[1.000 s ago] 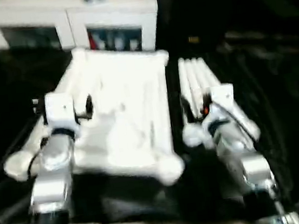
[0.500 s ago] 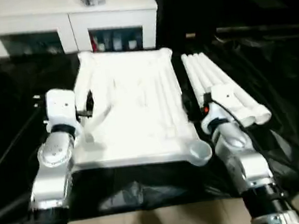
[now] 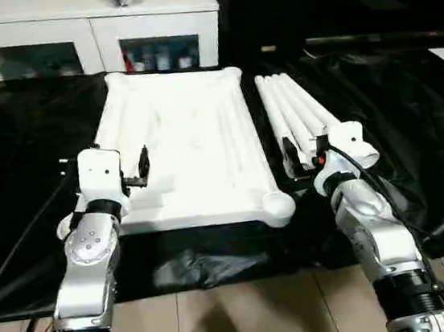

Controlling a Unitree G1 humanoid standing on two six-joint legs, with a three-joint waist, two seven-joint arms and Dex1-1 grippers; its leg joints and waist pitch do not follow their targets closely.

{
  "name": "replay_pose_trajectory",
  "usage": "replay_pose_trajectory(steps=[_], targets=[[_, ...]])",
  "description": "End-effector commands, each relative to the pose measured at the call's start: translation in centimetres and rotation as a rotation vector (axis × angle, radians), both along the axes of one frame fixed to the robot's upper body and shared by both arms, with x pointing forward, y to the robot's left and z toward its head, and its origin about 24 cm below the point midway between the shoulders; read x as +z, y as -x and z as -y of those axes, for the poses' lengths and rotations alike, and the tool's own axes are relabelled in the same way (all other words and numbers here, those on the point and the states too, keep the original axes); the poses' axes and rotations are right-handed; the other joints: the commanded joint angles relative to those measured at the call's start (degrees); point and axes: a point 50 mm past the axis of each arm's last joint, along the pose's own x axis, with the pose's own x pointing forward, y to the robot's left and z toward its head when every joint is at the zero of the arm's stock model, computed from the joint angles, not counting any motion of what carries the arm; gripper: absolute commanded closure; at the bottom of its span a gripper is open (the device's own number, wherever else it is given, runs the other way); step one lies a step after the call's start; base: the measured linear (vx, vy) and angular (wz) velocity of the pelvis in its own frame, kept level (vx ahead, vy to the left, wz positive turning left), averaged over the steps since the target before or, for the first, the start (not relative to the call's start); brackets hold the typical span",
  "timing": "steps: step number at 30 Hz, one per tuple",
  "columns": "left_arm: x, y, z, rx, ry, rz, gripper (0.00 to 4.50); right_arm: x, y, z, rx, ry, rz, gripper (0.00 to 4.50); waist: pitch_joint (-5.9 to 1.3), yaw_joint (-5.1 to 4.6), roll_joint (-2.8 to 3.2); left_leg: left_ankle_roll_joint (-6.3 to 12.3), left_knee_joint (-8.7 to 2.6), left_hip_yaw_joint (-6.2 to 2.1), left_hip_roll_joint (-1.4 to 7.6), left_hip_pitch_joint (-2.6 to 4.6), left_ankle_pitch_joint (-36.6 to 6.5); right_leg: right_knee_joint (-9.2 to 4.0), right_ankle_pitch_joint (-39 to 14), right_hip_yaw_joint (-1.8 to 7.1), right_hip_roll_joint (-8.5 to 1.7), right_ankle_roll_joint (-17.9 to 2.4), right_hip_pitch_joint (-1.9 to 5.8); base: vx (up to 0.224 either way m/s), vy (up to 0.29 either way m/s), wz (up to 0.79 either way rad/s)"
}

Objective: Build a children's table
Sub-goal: Move to table

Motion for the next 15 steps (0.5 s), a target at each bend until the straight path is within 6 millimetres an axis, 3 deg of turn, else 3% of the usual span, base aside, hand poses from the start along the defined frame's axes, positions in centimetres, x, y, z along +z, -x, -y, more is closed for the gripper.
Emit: replay_pose_trajectory(steps=[1,3,4,5,7,8,9,11,12,13,14,15], targets=[[0.0,0.1,0.6,-0.036,-0.011,-0.002,0.0,0.7,0.1,1.0,-0.019,0.0,0.022,0.04,-2.09,-0.32,1.17,-0.91,-5.36,-0.91,1.95,2.57,-29.9,-6.8,-29.4,2.07,-3.32,-2.8,1.39,0.0,0.0,0.0],[-0.3,0.4,0.7,-0.039,-0.004,-0.015,0.0,0.6,0.3,1.2,-0.016,0.016,0.022,0.04,-1.45,-0.78,1.24,0.67,-5.35,-0.8,1.7,4.65,-35.8,-8.55,-36.5,0.71,-2.88,-3.1,2.17,0.0,0.0,0.0],[-0.5,0.6,0.7,-0.04,0.004,-0.022,0.0,0.6,0.4,1.2,-0.012,0.026,0.021,0.04,-1.35,-1.06,1.23,1.35,-5.42,-0.73,1.51,5.2,-36.2,-9.18,-37.6,0.27,-2.9,-3.2,2.99,0.0,0.0,0.0],[-0.7,1.0,0.9,-0.051,0.025,-0.032,0.0,0.5,0.6,1.3,-0.005,0.042,0.021,0.04,-1.05,-1.15,1.29,1.59,-5.57,-0.79,1.54,5.43,-36.7,-9.45,-38.2,0.03,-2.93,-3.2,3.16,0.056,0.034,-0.11],[-1.1,1.5,1.0,-0.061,0.042,-0.048,0.0,0.5,0.8,1.3,-0.003,0.043,0.021,0.04,-1.52,-1.24,1.45,2.22,-6.22,-0.8,1.77,4.74,-33.5,-9.26,-34.9,0.3,-3.69,-4.6,5.35,0.09,0.036,-0.15],[-1.2,1.7,1.0,-0.063,0.046,-0.054,0.0,0.5,0.8,1.4,-0.003,0.043,0.022,0.04,-1.47,-1.2,1.61,2.28,-6.31,-0.74,1.81,4.62,-32.9,-9.26,-34.2,0.28,-3.71,-5.1,5.61,0.112,0.037,-0.16],[-1.3,1.8,1.0,-0.063,0.049,-0.058,0.0,0.5,0.8,1.4,-0.002,0.043,0.022,0.04,-2.38,-1.12,1.2,3.21,-6.5,-0.41,1.65,3.81,-27.4,-8.69,-28.8,0.87,-3.76,-6.8,6.95,0.113,0.027,-0.11],[-1.7,2.6,0.9,-0.049,0.058,-0.068,0.0,0.5,0.9,1.4,0.012,0.053,0.019,0.04,-2.86,-0.96,0.79,5.23,-6.34,0.17,1.53,3.57,-20.0,-7.72,-20.6,1.25,-3.37,-10.1,7.55,0.115,0.02,-0.07],[-1.7,2.9,0.8,-0.04,0.066,-0.07,0.0,0.5,1.0,1.4,0.026,0.058,0.02,0.04,-3.14,-0.8,0.77,6.59,-5.9,0.61,1.05,3.25,-14.7,-7.23,-15.4,1.39,-3.21,-11.7,8.28,0.151,0.01,0.03],[-1.7,2.9,0.8,-0.038,0.068,-0.07,0.0,0.5,1.1,1.4,0.029,0.06,0.02,0.04,-3.56,-0.71,0.9,8.06,-5.52,0.84,0.79,3.61,-10.6,-6.41,-9.7,1.49,-2.87,-13.1,8.52,0.151,0.01,0.03],[-1.7,3.1,0.7,-0.033,0.072,-0.071,0.0,0.5,1.1,1.3,0.038,0.067,0.021,0.04,-3.76,-0.66,0.67,9.04,-5.32,0.86,0.54,3.63,-8.3,-6.01,-6.7,1.46,-2.53,-13.4,8.73,0.17,0.008,0.06],[-1.7,3.2,0.6,-0.028,0.075,-0.071,0.0,0.5,1.2,1.3,0.047,0.077,0.021,0.04,-4.12,-0.46,0.44,11.29,-4.88,0.75,0.13,3.91,-3.4,-5.09,-0.6,1.33,-1.96,-13.6,9.03,0.167,0.017,0.03]])
